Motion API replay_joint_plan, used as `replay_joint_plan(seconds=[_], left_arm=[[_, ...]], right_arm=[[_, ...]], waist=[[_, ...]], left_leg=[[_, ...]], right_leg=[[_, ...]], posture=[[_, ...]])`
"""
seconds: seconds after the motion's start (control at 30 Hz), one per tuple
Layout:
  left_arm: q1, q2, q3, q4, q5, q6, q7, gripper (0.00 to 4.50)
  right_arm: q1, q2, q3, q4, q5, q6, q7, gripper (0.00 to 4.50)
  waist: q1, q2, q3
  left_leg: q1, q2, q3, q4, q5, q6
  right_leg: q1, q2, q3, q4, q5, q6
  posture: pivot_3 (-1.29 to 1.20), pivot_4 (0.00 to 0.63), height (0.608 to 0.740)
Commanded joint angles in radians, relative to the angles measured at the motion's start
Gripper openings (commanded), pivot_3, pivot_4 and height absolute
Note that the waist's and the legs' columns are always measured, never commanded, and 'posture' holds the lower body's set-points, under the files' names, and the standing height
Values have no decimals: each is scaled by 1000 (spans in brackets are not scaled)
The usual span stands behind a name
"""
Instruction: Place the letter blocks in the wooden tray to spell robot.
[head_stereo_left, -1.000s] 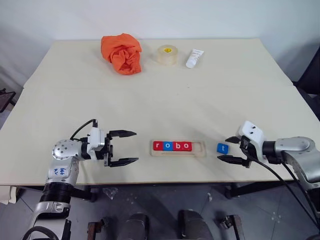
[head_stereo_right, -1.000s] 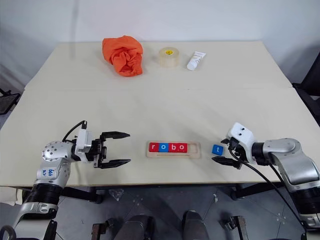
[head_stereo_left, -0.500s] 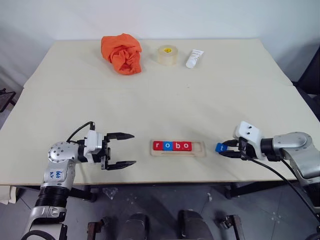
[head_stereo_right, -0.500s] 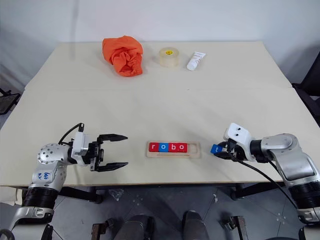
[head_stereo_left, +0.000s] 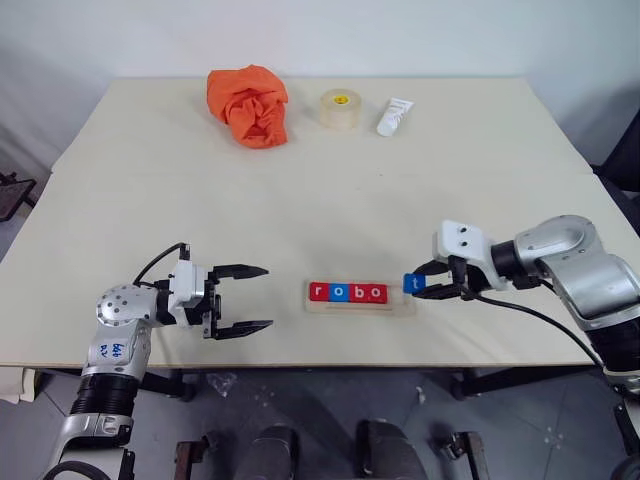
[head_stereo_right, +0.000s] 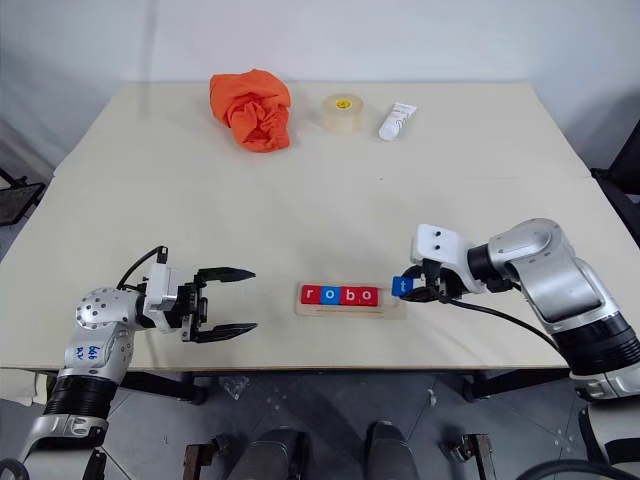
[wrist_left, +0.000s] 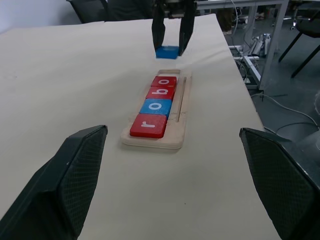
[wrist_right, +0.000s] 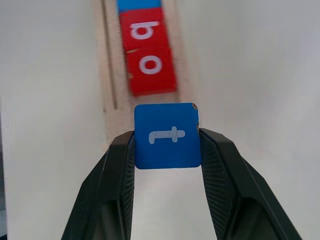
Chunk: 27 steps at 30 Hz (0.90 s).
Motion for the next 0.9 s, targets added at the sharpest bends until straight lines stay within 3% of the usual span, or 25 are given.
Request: replay_joint_plan(seconds=[0.03,0.9], left_arm=[[27,11,26,-53,-14,-6,17,4500],[64,12,29,-95,-15,0,63,4500]], right_arm=[[-42,22,26,7,-29,-19,19,1457],[-70,105,59,125,-100,-105,47,1457]], waist=[[-1,0,0],[-2,0,0]], left_leg=[[0,0,0,0,0,0],[0,0,0,0,0,-1]], right_leg=[[0,0,0,0,0,0],[0,1,-1,1,0,0]], posture=[[0,150,740],[0,150,740]])
